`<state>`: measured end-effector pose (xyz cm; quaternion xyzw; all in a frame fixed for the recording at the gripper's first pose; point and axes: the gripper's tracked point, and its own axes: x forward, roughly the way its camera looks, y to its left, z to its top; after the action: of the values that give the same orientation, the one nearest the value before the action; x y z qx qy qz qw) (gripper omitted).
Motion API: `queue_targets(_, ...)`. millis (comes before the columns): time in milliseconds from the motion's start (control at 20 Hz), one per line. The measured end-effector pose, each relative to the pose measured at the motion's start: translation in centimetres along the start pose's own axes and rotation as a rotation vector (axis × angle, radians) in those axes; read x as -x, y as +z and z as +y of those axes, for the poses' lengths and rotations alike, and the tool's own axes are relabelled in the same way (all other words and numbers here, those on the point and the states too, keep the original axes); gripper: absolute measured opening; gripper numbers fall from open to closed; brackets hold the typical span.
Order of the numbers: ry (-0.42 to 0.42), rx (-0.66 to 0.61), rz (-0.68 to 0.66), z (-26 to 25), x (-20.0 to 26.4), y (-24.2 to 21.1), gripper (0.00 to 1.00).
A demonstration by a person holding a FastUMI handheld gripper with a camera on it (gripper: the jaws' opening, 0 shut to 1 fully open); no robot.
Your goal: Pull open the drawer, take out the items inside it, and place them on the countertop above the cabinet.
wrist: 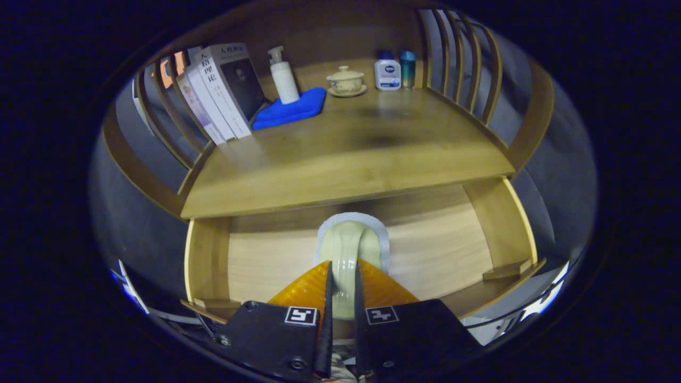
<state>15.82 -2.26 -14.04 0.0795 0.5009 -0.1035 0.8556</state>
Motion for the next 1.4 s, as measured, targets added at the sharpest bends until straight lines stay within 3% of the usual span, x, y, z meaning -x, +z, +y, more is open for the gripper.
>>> queue_targets(450,0.041,0.019,-0.149,2.3,2.9,7.3,0.20)
queue_targets(850,0.009,0.036,-0.228,2.1,-0.1,13.7,0.20)
queue_targets(1400,0.034,0.025,-0.231,3.4,-4.2,16.0,0.20)
